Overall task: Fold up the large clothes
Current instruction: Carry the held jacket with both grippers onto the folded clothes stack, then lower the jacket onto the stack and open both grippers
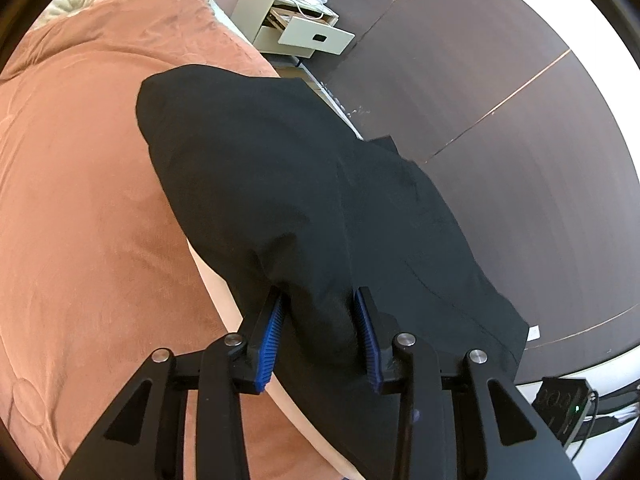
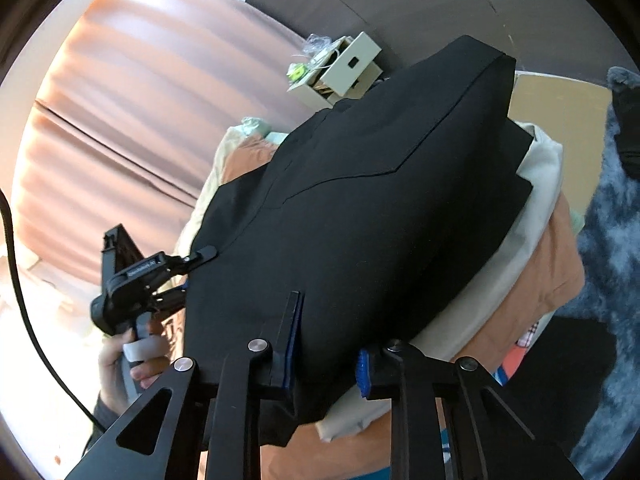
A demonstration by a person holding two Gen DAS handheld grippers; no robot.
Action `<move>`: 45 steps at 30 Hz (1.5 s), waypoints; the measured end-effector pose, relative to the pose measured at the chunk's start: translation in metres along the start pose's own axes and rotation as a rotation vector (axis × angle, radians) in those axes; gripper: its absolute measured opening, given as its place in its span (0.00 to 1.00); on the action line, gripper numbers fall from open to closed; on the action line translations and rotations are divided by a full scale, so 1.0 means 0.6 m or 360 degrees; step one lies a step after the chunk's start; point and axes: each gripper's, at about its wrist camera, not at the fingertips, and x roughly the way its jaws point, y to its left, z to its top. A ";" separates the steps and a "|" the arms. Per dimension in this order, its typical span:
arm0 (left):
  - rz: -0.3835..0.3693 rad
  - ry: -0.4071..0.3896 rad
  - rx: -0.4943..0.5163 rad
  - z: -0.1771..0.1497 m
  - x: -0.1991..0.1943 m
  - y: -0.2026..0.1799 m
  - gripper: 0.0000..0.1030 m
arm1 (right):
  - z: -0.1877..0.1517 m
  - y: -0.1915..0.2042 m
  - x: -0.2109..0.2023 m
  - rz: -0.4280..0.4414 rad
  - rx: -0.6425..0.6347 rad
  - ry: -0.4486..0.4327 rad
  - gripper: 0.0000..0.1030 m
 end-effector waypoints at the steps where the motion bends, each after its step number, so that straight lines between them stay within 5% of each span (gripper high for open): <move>1: -0.0008 0.0005 0.0009 -0.002 0.000 0.001 0.36 | 0.002 -0.006 0.004 -0.0031 0.0014 0.0003 0.23; 11: -0.0041 -0.0028 -0.0030 -0.030 -0.049 0.051 0.37 | -0.008 0.015 -0.045 -0.0176 -0.0043 -0.0071 0.33; 16: -0.0045 -0.0044 -0.0035 -0.051 -0.084 0.058 0.37 | 0.015 0.007 -0.054 -0.0154 -0.0044 -0.0101 0.15; 26: -0.0002 -0.0153 -0.0038 -0.103 -0.185 0.102 0.37 | 0.025 -0.029 -0.037 -0.0268 0.0044 -0.0127 0.15; 28: 0.0009 -0.0181 -0.0075 -0.110 -0.205 0.120 0.37 | 0.018 -0.015 -0.042 -0.0355 0.0042 -0.0142 0.31; 30: 0.0019 -0.0202 -0.0106 -0.111 -0.216 0.132 0.37 | 0.004 0.005 -0.056 -0.0459 0.0010 -0.0172 0.62; 31: 0.0023 -0.0210 -0.0115 -0.115 -0.221 0.138 0.37 | -0.002 0.018 -0.063 -0.0472 -0.0018 -0.0192 0.67; 37: 0.0016 -0.0205 -0.0169 -0.124 -0.220 0.176 0.37 | -0.028 0.128 -0.090 -0.0582 -0.0369 -0.0293 0.82; 45: -0.0087 -0.0150 -0.0258 -0.100 -0.163 0.184 0.37 | -0.067 0.213 -0.027 -0.0522 -0.0719 -0.0073 0.85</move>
